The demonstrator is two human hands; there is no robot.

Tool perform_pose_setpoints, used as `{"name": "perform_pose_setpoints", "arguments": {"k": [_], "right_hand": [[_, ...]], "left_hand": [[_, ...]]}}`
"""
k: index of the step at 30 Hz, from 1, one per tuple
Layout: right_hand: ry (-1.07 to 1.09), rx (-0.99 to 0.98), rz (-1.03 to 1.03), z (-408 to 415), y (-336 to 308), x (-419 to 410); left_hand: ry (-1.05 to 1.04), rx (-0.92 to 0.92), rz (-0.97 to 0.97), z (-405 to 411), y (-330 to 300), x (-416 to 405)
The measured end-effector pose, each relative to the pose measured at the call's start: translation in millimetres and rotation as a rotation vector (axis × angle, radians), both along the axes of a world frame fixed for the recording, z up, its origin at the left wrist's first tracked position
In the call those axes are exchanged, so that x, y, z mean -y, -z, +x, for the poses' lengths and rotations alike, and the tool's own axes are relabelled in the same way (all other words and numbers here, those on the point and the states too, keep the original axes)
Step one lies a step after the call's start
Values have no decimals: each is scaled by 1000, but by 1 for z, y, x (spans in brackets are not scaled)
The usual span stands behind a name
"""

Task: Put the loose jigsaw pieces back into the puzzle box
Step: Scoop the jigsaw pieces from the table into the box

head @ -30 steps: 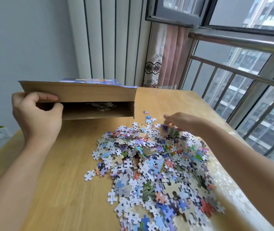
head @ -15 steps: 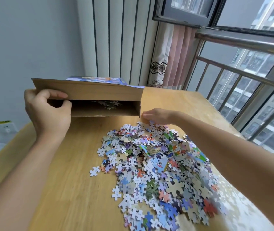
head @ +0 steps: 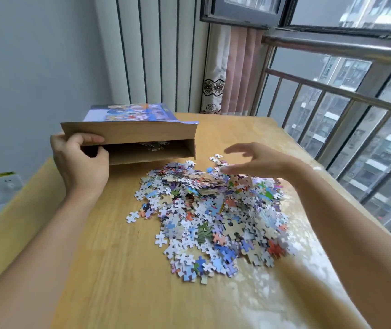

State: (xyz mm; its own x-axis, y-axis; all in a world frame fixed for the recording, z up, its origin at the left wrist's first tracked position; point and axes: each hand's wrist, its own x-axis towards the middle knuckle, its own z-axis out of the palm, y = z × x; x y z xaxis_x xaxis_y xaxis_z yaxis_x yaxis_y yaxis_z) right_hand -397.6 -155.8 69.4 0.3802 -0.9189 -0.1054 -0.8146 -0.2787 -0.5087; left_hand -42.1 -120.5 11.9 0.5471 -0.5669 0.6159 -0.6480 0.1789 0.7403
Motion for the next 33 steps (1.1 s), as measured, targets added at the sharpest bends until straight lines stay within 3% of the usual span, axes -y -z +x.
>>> {"name": "perform_pose_setpoints", "arguments": {"k": [4, 9, 25, 33], "right_hand": [[72, -135, 130, -36, 4, -24], [170, -103, 238, -47, 28, -37], [398, 322, 122, -5, 44, -35], [350, 453, 154, 2, 45, -41]], "left_hand": [[30, 104, -47, -9, 0, -16], [82, 183, -126, -20, -1, -23], [86, 165, -111, -30, 9, -19], [94, 147, -97, -32, 5, -20]]}}
